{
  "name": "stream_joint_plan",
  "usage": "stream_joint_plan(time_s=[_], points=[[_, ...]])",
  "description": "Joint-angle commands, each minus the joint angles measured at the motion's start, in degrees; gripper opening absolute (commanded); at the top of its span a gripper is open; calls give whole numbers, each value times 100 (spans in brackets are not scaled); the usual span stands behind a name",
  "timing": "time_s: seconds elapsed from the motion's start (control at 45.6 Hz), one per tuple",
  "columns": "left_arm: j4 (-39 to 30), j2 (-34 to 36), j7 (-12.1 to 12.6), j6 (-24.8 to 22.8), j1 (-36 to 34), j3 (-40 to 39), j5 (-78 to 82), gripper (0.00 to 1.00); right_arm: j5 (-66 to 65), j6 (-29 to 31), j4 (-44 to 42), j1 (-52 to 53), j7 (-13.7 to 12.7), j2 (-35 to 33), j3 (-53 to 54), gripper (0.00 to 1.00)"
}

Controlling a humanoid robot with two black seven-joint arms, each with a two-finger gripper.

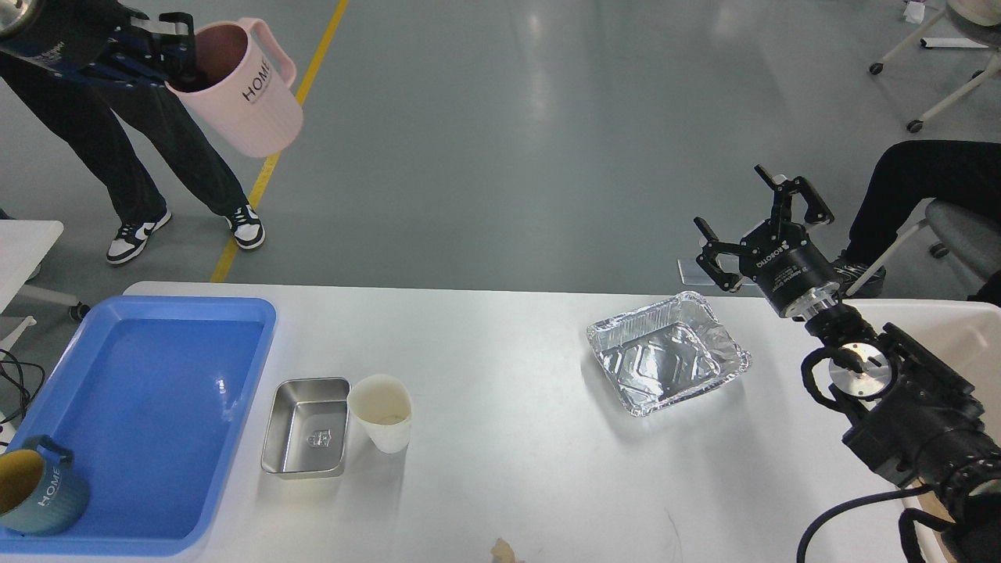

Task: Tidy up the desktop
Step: 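Lift the pink mug and lower it into the blue tub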

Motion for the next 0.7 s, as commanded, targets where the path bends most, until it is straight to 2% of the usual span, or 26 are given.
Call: stream_joint_plan(time_s=[0.0, 0.022, 0.066, 0.219, 0.285, 0.394, 0.592, 0.679], points=[[50, 753, -126, -2, 821, 86, 492, 0, -1, -59, 168, -5, -40, -23, 0, 100], [50, 902, -222, -2, 1041, 16, 668, 0, -1, -59, 194, -5, -40, -31, 0, 100], [76, 1105, -582, -2, 1532, -151, 1020, 0, -1, -59, 238, -14, -49, -40, 0, 100], [621, 1343, -2374, -2, 3449, -907, 2645, 0, -1, -59, 256, -31, -49, -49, 0, 100], [700, 1317, -2833, 57, 3977, -1109, 2946, 0, -1, -59, 256, -67, -49, -49, 9, 100], [648, 1299, -2913, 435, 4373, -1189, 2885, 0, -1, -51, 256, -102, -49, -32, 0, 100], [516, 1220, -2948, 497, 4769, -1127, 2920, 0, -1, -59, 256, -155, -40, 4, 9, 100], [288, 1124, -2948, 778, 5164, -1110, 2929, 0, -1, -59, 256, -163, -40, 4, 9, 100]])
